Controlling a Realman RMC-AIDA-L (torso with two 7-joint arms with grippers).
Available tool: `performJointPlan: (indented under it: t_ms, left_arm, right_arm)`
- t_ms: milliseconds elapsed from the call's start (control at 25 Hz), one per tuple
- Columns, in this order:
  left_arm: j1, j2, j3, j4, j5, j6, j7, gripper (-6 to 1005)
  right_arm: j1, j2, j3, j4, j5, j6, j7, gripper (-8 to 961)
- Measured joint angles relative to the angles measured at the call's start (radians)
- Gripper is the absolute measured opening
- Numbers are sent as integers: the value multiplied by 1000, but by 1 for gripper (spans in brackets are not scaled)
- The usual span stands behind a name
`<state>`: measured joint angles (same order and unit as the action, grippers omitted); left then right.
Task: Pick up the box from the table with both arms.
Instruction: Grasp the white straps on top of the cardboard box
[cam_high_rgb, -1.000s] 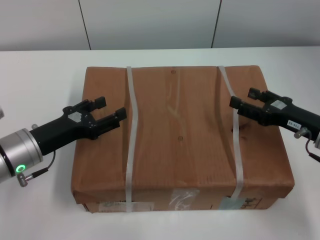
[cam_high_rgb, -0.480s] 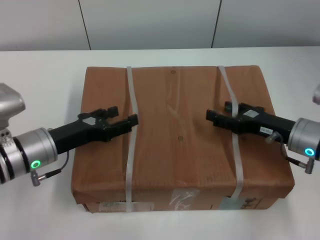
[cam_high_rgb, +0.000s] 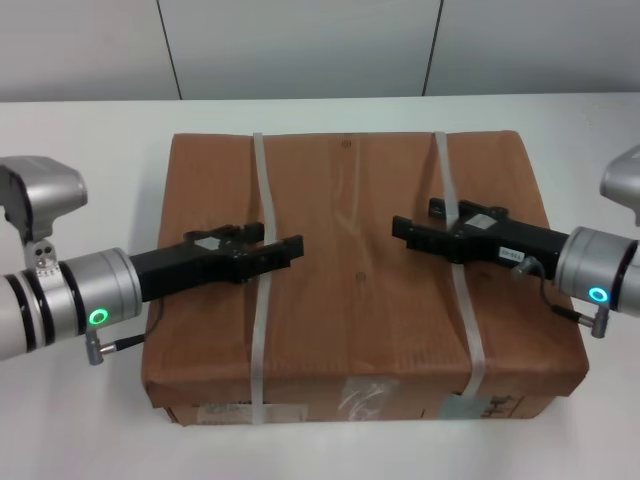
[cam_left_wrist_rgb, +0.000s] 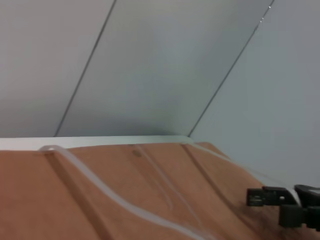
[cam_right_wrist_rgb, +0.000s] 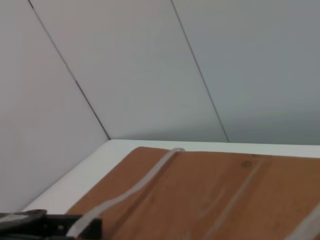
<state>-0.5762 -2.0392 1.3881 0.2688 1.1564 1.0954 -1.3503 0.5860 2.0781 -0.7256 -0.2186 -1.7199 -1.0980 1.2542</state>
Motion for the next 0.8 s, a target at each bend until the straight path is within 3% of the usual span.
performJointPlan:
  t_ms: [640,800]
  left_arm:
    - [-69,-6,45,-13,-2,-2,-38,721]
    - [-70,-6,45,-7,0,2,-31,706]
  right_arm:
    - [90,0,4,54,4,29,-39,821]
    - [90,0,4,55,4,28,-53,657]
